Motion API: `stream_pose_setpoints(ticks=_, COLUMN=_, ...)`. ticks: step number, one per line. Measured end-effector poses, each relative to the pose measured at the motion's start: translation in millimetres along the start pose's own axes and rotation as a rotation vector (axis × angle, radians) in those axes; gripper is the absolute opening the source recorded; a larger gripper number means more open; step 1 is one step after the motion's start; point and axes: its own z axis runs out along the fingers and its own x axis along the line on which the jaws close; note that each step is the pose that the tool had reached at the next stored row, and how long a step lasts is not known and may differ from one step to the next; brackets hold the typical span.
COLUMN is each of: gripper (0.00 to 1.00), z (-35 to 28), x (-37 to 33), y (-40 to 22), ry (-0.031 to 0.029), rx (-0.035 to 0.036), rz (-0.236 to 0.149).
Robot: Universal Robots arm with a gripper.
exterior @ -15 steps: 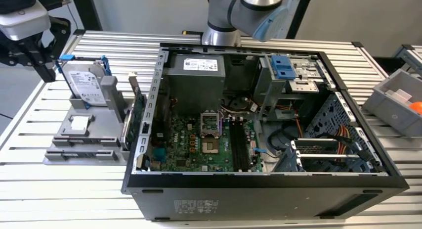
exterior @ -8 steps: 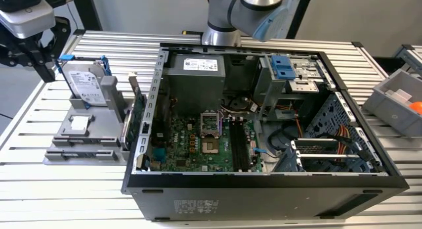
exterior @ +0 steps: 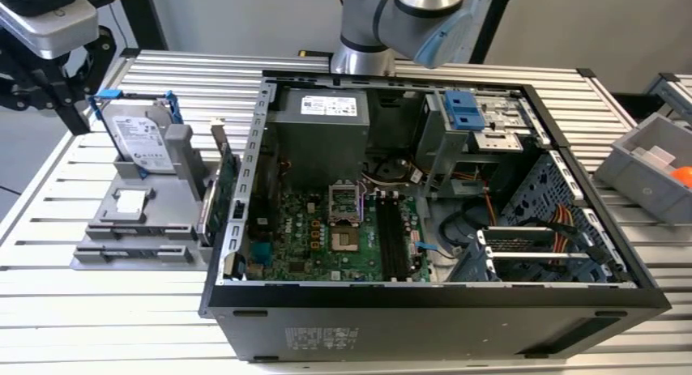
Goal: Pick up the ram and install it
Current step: 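Reach for the ram, then pick up the ram and move it above insertion slot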
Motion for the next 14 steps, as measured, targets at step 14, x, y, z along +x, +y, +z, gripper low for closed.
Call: stream_pose_setpoints(ticks=14, gripper=0.0, z=0.0, x=0.0, y=0.0, ry=0.0109, rx=-0.0036, rz=-0.222)
